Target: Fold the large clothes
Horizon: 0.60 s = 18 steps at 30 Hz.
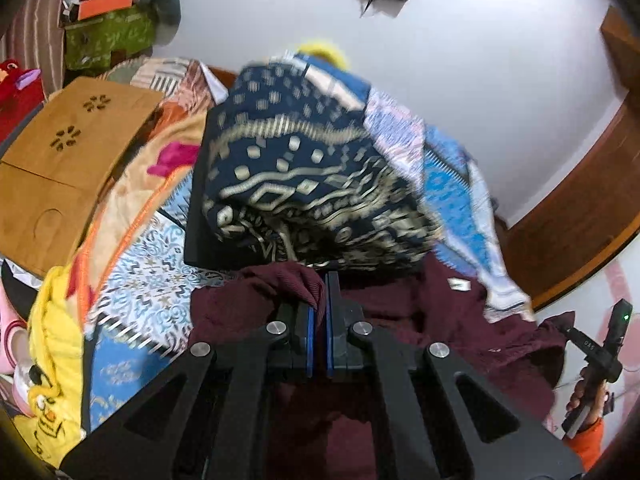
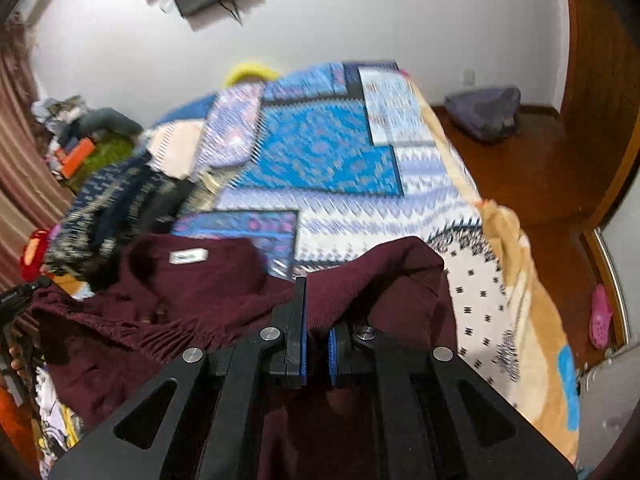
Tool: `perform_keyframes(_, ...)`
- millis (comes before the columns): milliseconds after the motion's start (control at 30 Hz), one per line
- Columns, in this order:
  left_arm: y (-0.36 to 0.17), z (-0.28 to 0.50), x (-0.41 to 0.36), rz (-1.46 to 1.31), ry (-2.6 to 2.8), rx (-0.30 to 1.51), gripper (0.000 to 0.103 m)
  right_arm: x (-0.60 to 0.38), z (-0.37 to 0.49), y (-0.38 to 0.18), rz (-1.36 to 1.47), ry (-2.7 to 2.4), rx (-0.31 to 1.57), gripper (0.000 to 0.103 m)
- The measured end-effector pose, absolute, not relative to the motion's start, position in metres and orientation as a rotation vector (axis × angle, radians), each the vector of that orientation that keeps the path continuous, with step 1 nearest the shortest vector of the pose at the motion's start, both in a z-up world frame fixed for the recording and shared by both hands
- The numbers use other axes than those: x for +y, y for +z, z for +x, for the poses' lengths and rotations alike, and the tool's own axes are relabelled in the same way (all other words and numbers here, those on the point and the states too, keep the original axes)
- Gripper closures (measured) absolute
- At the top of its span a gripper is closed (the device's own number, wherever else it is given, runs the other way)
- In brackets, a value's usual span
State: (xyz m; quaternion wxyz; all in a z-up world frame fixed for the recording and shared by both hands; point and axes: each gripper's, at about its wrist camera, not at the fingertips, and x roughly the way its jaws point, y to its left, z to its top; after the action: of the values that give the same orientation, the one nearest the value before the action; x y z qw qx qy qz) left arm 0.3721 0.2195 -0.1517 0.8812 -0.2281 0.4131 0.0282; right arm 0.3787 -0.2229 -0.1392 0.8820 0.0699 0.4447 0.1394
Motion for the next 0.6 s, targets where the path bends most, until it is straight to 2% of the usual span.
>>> perform_keyframes(200, -0.196, 0.399, 0.217, -0.437, 0.098, 0.984, 0.099, -0.219, 0.392, -0.160, 0.102, 0.270, 0.978, 0.096)
perform_keyframes(300, -0.202, 0.400, 0.214, -0.406, 0.097, 1.009, 0.095, -0.214, 0.387, -0.154, 0.052, 0.278, 0.967, 0.091)
perform_keyframes(400, -0.196, 0.398, 0.209, -0.376, 0.088, 1.023, 0.090, -0.209, 0.382, -0.146, -0.025, 0.273, 0.982, 0.083)
perform_keyframes(467, -0.185, 0.392, 0.204, -0.359, 0.069, 1.018, 0.079, -0.207, 0.377, -0.136, -0.067, 0.264, 0.983, 0.076)
perform_keyframes(500, -0.181, 0.390, 0.202, -0.356, 0.061, 1.011, 0.077, -0.207, 0.377, -0.134, -0.072, 0.265, 0.976, 0.074)
perform_keyframes(567, -0.167, 0.382, 0.195, -0.344, 0.031, 0.992, 0.070, -0.211, 0.367, -0.119, -0.079, 0.240, 0.935, 0.056)
perform_keyframes(600, -0.162, 0.380, 0.192, -0.335, 0.025, 0.990, 0.069, -0.211, 0.365, -0.115, -0.080, 0.228, 0.918, 0.052)
